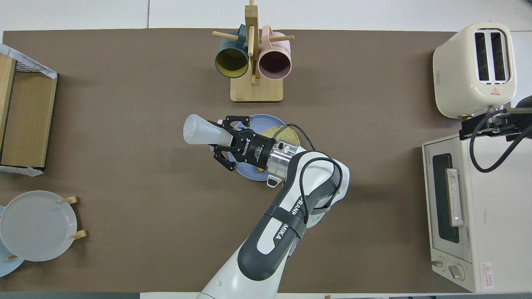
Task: Put bread on plate and add seasoning
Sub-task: 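Tilt and shake the bottle over the bread with the left gripper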
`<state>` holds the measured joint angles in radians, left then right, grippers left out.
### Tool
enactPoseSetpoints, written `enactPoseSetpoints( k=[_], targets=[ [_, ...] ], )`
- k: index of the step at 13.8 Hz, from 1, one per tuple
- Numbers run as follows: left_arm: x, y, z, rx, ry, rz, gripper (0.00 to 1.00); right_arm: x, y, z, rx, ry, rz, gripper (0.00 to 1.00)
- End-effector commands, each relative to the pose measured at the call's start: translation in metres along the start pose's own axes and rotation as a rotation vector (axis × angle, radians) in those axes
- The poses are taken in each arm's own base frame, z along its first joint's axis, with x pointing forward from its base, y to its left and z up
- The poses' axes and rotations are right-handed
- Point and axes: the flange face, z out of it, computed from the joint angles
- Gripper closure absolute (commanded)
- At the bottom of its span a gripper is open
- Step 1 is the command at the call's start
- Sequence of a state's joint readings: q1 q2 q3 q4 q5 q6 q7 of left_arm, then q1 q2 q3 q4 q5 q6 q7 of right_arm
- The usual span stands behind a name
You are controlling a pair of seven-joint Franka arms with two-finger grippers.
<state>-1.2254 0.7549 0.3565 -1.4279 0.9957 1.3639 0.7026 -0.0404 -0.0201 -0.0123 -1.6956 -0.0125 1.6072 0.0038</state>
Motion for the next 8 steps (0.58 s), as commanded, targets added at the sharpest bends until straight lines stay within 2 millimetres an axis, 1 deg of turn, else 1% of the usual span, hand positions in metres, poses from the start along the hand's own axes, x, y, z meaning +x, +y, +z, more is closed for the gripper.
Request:
enactPoseSetpoints(
  k=[1,3,5,8],
  targets=[
    [-0.007,0.006,-0.03,-0.004,0.009,-0.018,1.0,-0.004,0.003,-0.003,-0.01,-0.001,-0.018,0.0],
    [-0.005,0.009,-0.035,-0.007,0.021,-0.014,1.0,-0.004,0.003,-0.003,-0.01,-0.001,-0.018,0.0],
    [-0.004,0.003,-0.023,-0.015,0.025,-0.019,1.0,-0.005,0.003,-0.002,-0.01,-0.002,-0.018,0.0],
    [0.004,-0.015,0.022,-0.049,0.025,-0.023,1.0,-0.004,0.003,-0.003,-0.01,-0.001,-0.018,0.0]
  ],
)
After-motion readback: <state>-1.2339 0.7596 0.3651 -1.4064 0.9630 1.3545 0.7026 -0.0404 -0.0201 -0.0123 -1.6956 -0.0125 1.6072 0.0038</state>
